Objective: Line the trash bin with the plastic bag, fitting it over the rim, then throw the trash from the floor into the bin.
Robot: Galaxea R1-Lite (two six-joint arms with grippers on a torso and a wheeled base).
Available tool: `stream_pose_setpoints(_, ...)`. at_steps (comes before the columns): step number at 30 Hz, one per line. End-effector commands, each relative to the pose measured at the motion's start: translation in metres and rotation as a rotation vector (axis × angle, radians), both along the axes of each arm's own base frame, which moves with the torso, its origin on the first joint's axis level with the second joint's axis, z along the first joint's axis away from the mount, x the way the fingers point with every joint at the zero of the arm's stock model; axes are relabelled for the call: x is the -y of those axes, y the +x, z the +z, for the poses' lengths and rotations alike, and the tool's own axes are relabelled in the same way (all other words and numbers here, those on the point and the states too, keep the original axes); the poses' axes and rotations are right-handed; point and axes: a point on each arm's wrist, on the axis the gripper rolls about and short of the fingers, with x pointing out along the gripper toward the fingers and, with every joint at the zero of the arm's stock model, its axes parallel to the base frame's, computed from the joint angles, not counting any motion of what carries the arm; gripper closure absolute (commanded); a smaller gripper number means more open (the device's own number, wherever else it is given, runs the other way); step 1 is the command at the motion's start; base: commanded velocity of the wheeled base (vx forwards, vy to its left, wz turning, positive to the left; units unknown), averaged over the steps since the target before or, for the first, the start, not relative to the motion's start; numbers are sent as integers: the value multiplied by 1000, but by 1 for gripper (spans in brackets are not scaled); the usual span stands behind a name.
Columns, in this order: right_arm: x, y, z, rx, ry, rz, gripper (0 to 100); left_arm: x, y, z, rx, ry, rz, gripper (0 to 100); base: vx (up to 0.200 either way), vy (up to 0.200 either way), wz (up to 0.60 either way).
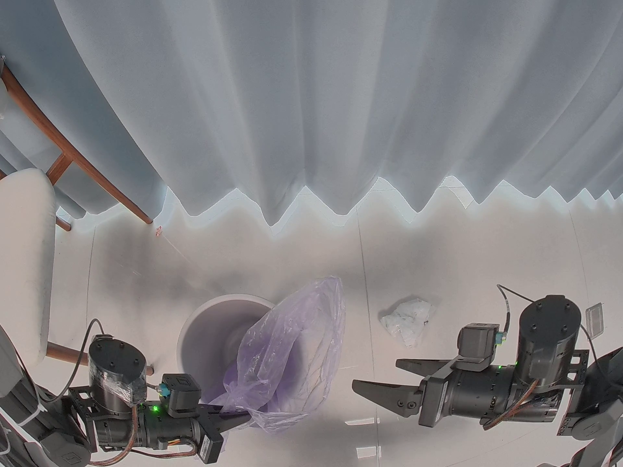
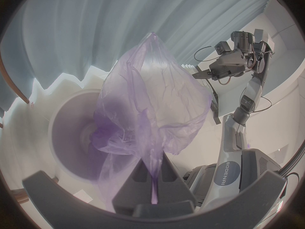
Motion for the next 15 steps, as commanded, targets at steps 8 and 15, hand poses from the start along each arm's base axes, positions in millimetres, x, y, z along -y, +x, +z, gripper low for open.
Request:
stream_pose_setpoints(8,-37,9,-44,52,-3,-104,0,4,-4,-1,-2,8,-21,100,0,0,0)
stream_pose_setpoints(15,-42,24,-42,101,14,-170,0,2,-1,1,12,-2,-7,100,0,0,0)
